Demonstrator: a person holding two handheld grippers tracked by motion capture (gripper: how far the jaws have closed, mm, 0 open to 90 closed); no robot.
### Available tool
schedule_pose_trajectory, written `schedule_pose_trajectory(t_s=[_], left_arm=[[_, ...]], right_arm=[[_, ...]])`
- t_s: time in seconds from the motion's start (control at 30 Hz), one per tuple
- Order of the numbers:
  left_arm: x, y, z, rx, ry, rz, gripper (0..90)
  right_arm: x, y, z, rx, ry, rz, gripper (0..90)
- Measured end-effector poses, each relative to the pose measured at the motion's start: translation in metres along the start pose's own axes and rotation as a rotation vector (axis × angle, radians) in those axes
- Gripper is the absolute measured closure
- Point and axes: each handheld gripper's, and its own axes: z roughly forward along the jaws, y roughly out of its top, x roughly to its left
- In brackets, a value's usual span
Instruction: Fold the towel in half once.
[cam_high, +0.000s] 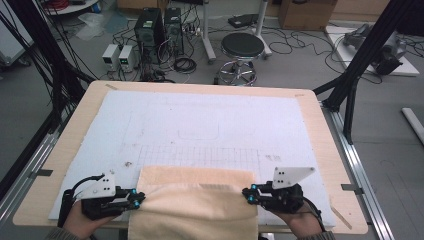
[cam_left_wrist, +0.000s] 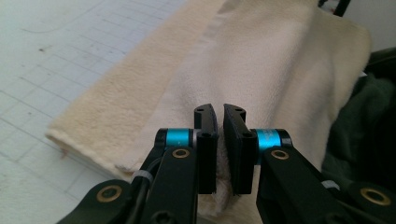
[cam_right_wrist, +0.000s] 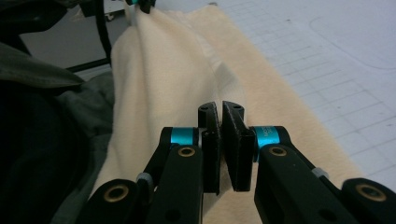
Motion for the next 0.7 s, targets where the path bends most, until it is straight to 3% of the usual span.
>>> schedule_pose_trajectory(t_s=[0.13, 0.17, 0.23, 0.37, 0.47, 0.57, 0.7], left_arm=[[-0.005, 0.001, -0.002, -0.002, -0.114, -0.037, 75.0], [-0.008, 0.003, -0.002, -0.012, -0.115, -0.033, 72.1], [-0.007, 0.007, -0.003, -0.026, -0.101, -0.022, 69.7], [0.004, 0.013, -0.004, -0.067, -0.027, -0.028, 65.2], [0.018, 0.015, -0.002, -0.091, 0.061, -0.059, 63.4], [0.034, 0.017, 0.006, -0.078, 0.139, -0.082, 63.2], [0.054, 0.018, 0.019, -0.034, 0.192, -0.089, 59.4]], right_arm=[[0.016, -0.006, -0.002, 0.003, 0.085, -0.019, 80.2], [0.019, -0.007, -0.002, 0.005, 0.110, -0.015, 76.4], [0.018, -0.007, -0.002, 0.020, 0.099, -0.018, 71.8], [0.003, -0.005, -0.003, -0.002, 0.061, 0.010, 66.3], [-0.012, -0.004, 0.001, 0.007, 0.003, 0.024, 64.0], [-0.029, -0.004, 0.007, 0.025, -0.059, 0.031, 61.4], [-0.052, -0.005, 0.019, 0.043, -0.105, 0.053, 57.9]])
